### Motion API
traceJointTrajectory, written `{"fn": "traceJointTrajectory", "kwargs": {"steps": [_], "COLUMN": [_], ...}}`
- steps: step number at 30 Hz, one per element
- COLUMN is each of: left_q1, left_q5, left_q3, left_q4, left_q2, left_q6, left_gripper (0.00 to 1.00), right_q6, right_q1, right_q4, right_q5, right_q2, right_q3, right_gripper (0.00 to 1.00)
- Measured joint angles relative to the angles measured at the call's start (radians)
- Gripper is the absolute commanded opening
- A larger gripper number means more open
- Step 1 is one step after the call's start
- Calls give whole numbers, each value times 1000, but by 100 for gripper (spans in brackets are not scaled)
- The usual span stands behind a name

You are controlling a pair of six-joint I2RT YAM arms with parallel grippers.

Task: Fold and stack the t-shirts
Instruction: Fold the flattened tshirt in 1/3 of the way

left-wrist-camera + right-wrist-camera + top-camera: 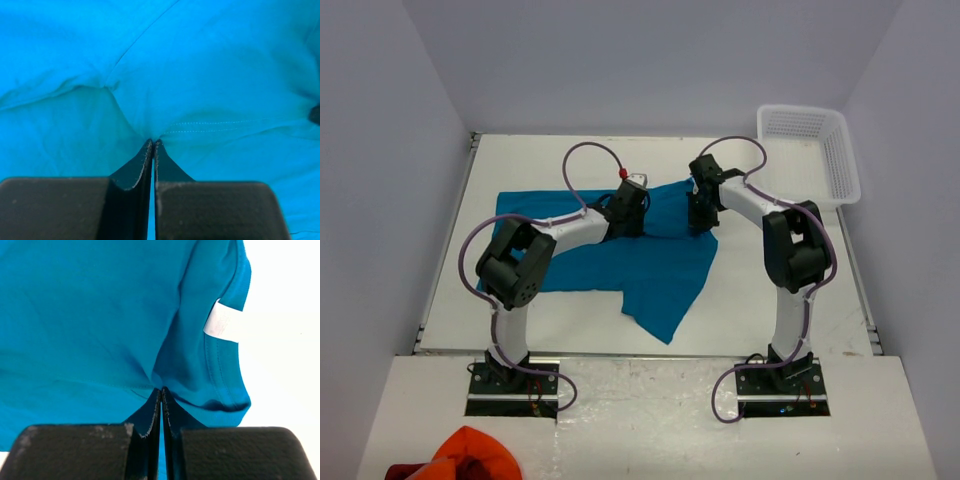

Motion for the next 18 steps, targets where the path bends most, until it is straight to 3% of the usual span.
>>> {"fn": "traceJointTrajectory", "kwargs": {"steps": [15, 18], "left_q1": [-2, -2], "left_q5": [31, 34], "left_q3": [-51, -51], "left_q4": [-7, -6], "left_q2": [-13, -13], "left_q6": [1, 4], "left_gripper": [1, 12], "right_q6": [9, 16], "right_q1": [2, 8], "right_q4": [-10, -8], "right_q5": [3, 3], "right_q2": [-47, -80], "right_q3": [-42, -79], "right_gripper": [0, 0]}}
